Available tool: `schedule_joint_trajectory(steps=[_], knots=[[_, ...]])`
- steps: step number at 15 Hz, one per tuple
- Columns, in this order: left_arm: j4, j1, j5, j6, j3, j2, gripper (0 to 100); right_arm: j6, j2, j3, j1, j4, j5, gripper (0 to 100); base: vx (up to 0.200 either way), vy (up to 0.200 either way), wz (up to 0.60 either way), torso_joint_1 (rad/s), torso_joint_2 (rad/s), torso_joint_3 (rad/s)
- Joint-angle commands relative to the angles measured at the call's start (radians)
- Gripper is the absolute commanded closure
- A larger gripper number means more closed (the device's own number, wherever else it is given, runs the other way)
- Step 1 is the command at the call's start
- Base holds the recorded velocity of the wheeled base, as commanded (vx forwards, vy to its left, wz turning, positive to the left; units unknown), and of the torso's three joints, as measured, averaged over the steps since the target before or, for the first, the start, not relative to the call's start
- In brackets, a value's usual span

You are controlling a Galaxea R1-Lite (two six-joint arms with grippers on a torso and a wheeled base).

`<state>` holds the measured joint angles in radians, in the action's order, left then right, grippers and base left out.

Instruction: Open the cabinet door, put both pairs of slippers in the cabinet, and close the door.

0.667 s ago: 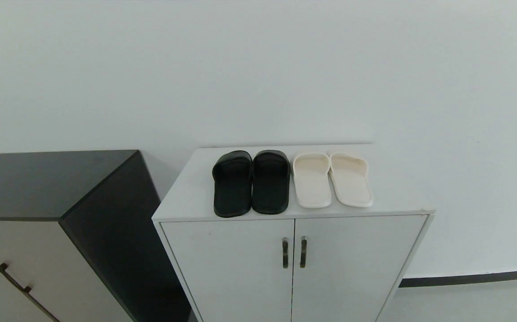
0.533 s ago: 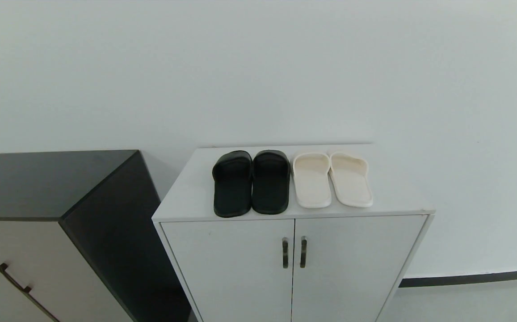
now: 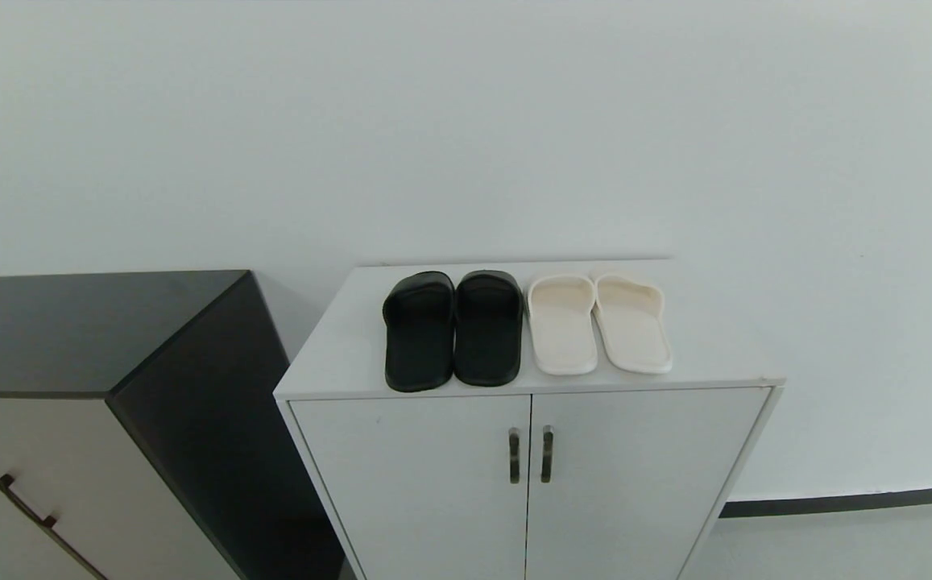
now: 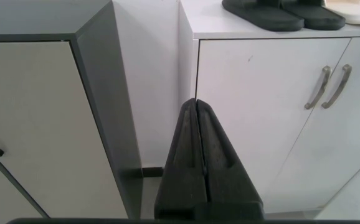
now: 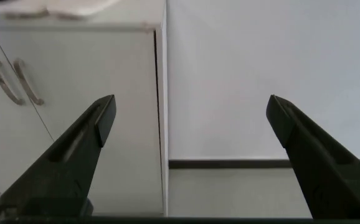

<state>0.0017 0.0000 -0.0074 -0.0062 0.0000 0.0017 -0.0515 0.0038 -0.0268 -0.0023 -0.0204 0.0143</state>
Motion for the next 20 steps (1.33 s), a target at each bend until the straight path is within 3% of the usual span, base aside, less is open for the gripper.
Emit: schedule_joint_trajectory(steps=[1,3,6,7,9,11,14,17,20], knots=[[0.000,-0.002,-0.002,0.000,0.000,0.006,100,0.151,0.128,-0.274,0.004,0.019,0.024,0,0.000,0.000,0.00,0.000,0.00,0.000],[0.000,-0.002,-0.002,0.000,0.000,0.006,100,0.151,0.242,-0.367,0.004,0.097,0.161,0,0.000,0.000,0.00,0.000,0.00,0.000],[0.000,0.000,-0.002,0.000,0.000,0.001,100,0.137,0.522,-0.377,0.022,0.099,0.406,0,0.000,0.000,0.00,0.000,0.00,0.000],[0.000,0.000,-0.003,0.000,0.000,0.001,100,0.125,0.581,-0.398,0.033,0.096,0.437,0,0.000,0.000,0.00,0.000,0.00,0.000],[0.000,-0.002,-0.002,0.000,0.000,0.001,100,0.134,0.815,-0.516,0.157,0.091,0.440,0,0.000,0.000,0.00,0.000,0.00,0.000],[0.000,0.000,-0.003,0.000,0.000,0.001,100,0.231,0.952,-0.610,0.298,0.054,0.357,0,0.000,0.000,0.00,0.000,0.00,0.000],[0.000,0.000,-0.003,0.000,0.000,0.001,100,0.318,1.139,-0.673,0.578,-0.144,0.021,0,0.000,0.000,0.00,0.000,0.00,0.000],[0.000,0.000,-0.003,0.000,0.000,0.001,100,0.328,1.354,-0.811,0.691,-0.205,-0.212,0,0.000,0.000,0.00,0.000,0.00,0.000],[0.000,-0.002,-0.003,0.000,0.000,0.001,100,0.344,1.515,-0.961,0.705,-0.202,-0.272,0,0.000,0.000,0.00,0.000,0.00,0.000]])
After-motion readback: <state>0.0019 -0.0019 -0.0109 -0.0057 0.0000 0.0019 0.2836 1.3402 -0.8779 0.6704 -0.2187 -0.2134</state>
